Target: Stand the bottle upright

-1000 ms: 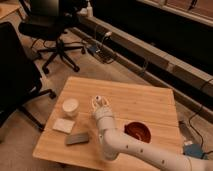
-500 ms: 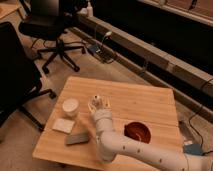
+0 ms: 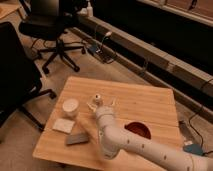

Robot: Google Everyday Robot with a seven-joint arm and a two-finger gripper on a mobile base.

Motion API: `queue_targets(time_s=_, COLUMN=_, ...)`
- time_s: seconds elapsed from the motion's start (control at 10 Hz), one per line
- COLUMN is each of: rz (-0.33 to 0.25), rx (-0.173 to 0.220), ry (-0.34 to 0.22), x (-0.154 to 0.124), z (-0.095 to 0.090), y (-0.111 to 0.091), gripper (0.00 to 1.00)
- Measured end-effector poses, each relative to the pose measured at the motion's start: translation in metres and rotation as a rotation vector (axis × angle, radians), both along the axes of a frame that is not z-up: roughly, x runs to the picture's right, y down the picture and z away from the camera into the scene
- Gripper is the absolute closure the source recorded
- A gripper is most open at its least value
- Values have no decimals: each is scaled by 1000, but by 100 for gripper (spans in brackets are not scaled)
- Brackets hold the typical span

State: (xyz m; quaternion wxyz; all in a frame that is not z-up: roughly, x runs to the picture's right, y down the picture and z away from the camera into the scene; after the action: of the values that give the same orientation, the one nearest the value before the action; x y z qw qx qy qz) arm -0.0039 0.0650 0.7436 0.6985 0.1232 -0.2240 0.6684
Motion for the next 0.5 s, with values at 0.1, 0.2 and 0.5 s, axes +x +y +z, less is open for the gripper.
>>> queue_targets(time_s=0.1, rz=17, rx=-40, ry=-22, x=2, z=1, y=0, gripper=20)
queue_targets(time_s=0.2, rz=56, rx=-130, ry=-67, x=8, z=2, y=0, gripper=20)
queue_targets(time_s=0.5, rz=118, rx=-405, ry=-149, x=21, z=6, y=5, gripper=20)
